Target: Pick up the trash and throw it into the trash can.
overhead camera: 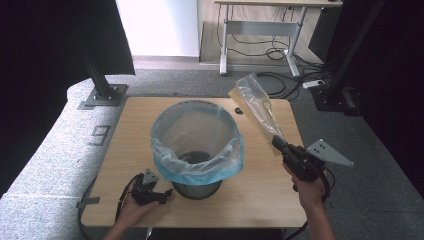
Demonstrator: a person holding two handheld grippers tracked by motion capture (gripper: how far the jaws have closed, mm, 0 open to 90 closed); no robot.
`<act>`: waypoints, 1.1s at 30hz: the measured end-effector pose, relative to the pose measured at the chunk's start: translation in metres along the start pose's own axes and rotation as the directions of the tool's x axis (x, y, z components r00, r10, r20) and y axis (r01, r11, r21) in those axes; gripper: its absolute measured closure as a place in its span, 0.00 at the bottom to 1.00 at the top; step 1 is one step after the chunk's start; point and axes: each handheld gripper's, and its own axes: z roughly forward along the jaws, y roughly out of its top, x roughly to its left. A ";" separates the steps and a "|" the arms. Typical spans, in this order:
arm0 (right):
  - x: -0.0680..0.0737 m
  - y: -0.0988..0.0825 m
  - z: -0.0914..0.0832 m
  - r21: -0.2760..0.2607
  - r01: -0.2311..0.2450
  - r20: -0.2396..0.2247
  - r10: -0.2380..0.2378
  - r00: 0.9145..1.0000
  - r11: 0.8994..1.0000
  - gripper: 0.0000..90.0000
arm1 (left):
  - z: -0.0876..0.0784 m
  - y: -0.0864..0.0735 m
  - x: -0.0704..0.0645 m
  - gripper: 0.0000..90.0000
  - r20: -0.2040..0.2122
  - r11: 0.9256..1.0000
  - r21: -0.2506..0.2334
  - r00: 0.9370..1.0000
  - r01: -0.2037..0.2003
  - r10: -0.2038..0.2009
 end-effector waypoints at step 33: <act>0.027 0.005 0.021 0.003 0.033 -0.081 -0.033 0.996 0.999 0.96 | 0.000 0.000 0.000 0.16 -0.001 1.000 -0.001 1.000 0.000 0.000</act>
